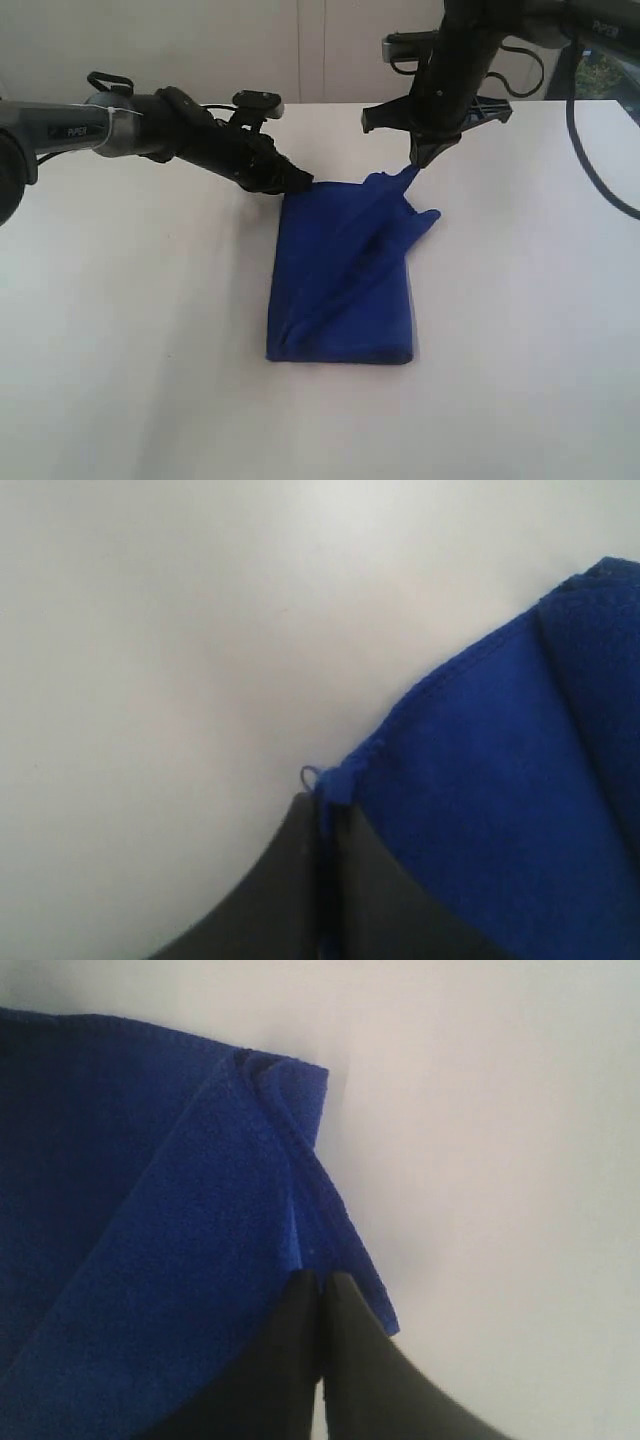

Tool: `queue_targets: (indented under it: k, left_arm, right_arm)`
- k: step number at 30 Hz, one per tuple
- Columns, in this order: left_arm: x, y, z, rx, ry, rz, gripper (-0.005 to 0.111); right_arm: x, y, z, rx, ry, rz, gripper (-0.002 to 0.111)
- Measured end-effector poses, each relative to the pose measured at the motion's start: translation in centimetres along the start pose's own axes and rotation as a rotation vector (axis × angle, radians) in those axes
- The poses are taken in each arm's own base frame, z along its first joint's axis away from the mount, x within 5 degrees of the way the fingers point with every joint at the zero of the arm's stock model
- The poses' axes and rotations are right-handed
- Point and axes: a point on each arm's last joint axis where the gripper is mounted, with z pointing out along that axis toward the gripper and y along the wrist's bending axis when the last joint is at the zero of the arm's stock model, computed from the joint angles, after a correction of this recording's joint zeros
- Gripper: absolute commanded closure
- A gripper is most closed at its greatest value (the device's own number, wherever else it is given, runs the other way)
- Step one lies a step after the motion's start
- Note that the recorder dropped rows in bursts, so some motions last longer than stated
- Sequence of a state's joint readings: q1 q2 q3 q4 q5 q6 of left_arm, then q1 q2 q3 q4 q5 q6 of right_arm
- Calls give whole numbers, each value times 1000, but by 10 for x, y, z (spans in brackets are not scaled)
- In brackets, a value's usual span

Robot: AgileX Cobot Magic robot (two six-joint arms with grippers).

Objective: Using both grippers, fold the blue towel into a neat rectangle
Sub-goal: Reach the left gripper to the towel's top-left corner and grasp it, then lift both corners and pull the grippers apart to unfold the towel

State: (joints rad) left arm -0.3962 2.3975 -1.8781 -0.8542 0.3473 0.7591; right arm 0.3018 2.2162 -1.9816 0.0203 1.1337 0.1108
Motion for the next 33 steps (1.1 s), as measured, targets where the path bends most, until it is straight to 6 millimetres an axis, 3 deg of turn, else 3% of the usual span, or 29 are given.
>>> queue_targets:
  k: [5, 7, 10, 12, 14, 18, 24, 33]
  left_arm:
    - [1, -2, -1, 25, 21, 2, 107]
    - [-3, -1, -15, 79, 47, 2, 107]
    - [-12, 14, -62, 199, 107, -28, 107]
    - [-15, 28, -97, 261, 143, -47, 107]
    - [-19, 26, -114, 296, 158, -38, 107]
    - [-30, 5, -158, 351, 225, 57, 107]
    - [-42, -24, -219, 269, 232, 152, 107]
    - [-24, -64, -288, 151, 258, 132, 107]
  right_arm:
    - [-2, 0, 0, -2, -19, 2, 108]
    - [-2, 0, -1, 0, -20, 1, 108]
    - [1, -2, -16, 25, -9, -36, 108]
    - [4, -5, -47, 52, -41, -60, 108]
    - [5, -5, -66, 55, -68, -77, 108]
    - [16, -6, -106, 63, -126, -116, 108]
    - [45, -13, -139, 100, -136, -135, 108]
    - [116, -24, -186, 147, -153, -149, 108]
